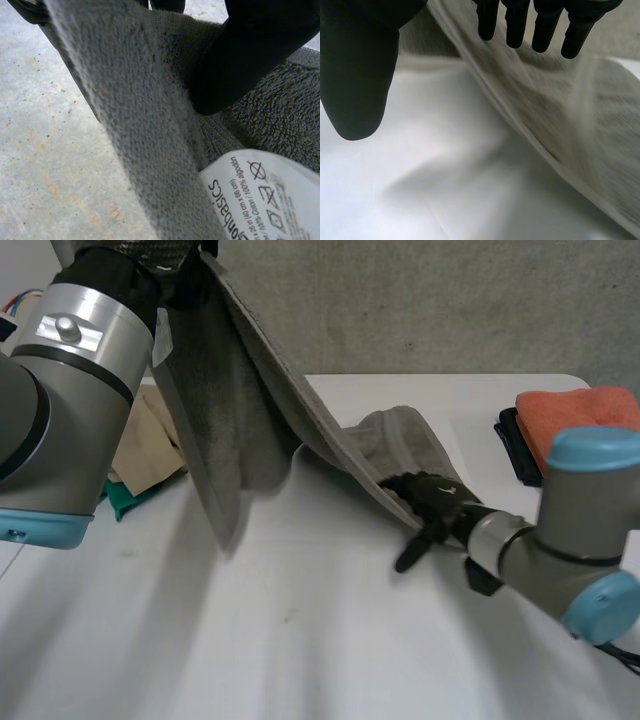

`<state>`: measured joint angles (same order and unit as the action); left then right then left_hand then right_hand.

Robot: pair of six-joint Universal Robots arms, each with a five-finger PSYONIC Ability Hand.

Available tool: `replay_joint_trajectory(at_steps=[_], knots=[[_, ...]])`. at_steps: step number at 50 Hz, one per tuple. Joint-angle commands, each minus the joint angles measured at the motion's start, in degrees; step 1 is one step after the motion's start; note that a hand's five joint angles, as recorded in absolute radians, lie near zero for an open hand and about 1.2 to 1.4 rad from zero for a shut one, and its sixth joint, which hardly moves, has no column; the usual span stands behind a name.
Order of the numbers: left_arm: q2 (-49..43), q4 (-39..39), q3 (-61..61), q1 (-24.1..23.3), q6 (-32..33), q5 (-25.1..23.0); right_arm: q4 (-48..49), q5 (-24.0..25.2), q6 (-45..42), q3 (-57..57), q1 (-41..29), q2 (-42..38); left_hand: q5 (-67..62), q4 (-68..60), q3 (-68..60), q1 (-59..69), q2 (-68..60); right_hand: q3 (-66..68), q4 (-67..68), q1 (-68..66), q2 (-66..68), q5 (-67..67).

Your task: Fold the laundry.

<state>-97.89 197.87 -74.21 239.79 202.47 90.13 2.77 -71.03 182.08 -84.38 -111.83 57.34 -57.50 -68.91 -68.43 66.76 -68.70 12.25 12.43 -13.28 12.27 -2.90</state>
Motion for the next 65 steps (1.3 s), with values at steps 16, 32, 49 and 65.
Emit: replay_joint_trajectory(at_steps=[16,32,49,65], knots=[[2.96,-1.70,1.08,0.85,-0.05,0.40,9.27,-16.69,-2.34,7.65,5.47,-8.21,-12.50,-11.09,-11.57,13.24,-11.30,45.07,44.88,-44.04,45.05,-44.42],[4.98,-11.27,-4.27,7.00,0.12,0.14,-6.15,-3.43,-25.16,6.76,13.82,11.71,-12.50,-11.09,-11.57,13.24,-11.30,67.75,67.57,-66.72,67.73,-67.10],[-3.16,-28.50,-9.21,15.62,5.12,-4.78,-33.97,-3.86,-54.55,16.00,19.28,20.02,-12.50,-11.09,-11.57,13.24,-11.30,67.75,67.57,-66.72,67.73,-67.10],[-26.13,-4.72,24.62,15.17,9.61,-4.35,0.93,-16.07,-44.47,41.03,10.85,-2.59,-12.50,-11.09,-11.57,13.24,-11.30,67.75,67.57,-66.72,67.73,-67.10]])
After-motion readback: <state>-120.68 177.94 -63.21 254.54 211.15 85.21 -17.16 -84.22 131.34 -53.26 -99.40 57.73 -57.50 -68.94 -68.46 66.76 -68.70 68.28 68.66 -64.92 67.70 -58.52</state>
